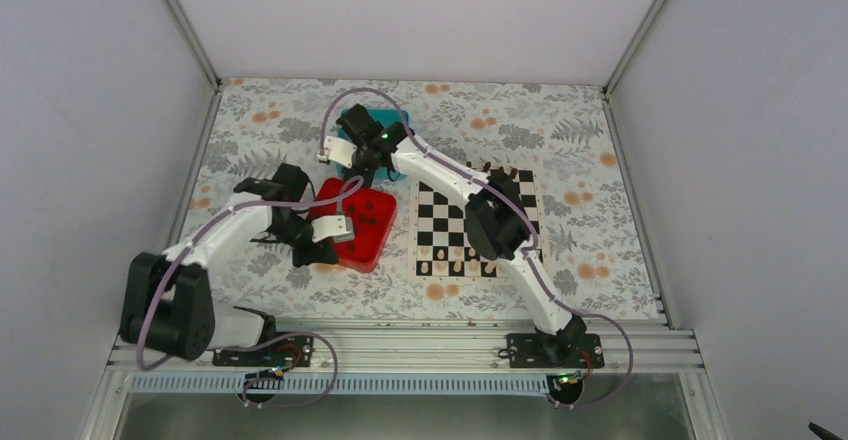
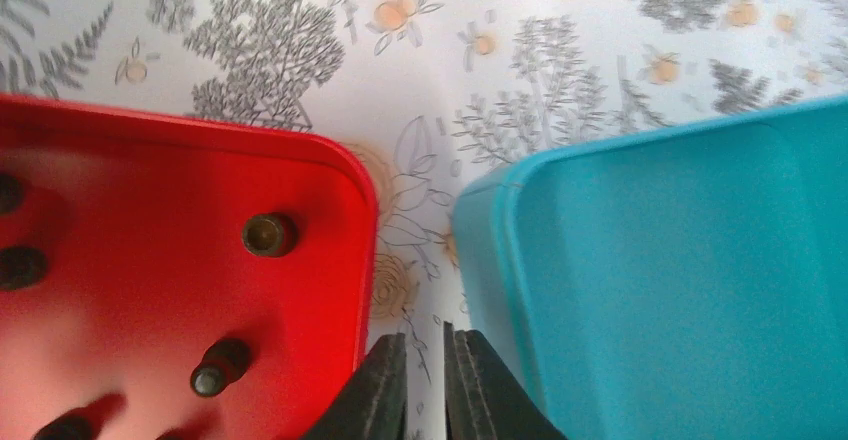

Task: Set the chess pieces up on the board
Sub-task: Adjust the storage box at the center of the board, then pick up the chess piece from the storage box.

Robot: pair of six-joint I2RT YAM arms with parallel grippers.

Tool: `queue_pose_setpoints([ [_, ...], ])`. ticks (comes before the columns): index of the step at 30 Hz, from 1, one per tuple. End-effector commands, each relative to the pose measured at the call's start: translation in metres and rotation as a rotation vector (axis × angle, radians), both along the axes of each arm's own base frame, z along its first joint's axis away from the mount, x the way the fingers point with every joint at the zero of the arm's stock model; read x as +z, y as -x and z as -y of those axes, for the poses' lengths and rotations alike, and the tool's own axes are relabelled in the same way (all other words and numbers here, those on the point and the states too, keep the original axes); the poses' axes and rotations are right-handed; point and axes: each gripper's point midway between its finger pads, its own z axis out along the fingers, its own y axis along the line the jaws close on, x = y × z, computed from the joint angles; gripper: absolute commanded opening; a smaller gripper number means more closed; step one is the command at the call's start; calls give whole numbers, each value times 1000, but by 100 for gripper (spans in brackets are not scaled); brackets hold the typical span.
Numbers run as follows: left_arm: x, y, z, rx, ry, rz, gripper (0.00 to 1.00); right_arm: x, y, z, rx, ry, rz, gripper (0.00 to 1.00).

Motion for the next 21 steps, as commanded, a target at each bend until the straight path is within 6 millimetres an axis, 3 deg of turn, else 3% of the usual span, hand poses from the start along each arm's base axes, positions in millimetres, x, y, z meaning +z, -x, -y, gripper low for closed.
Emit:
queue_pose_setpoints([
  [1,45,7,-4,-10,7,87,4,67,-10,8,-37,-105,76,17],
  [5,78,-12,-16,50,-33,243,19,80,2,11,-10,-118,55,34],
  [7,98,-35,-28,130,-60,367,42,83,12,10,17,-127,28,38],
  [9,113,-61,-44,230,-83,484,74,82,25,9,50,-133,-4,39],
  [12,129,-90,-67,345,-76,586,93,70,41,7,92,-124,-37,40],
  [14,135,-109,-79,407,-62,627,100,58,51,7,123,-110,-64,41],
  [21,141,-172,-127,661,-91,831,100,36,62,-1,166,-122,-98,52],
])
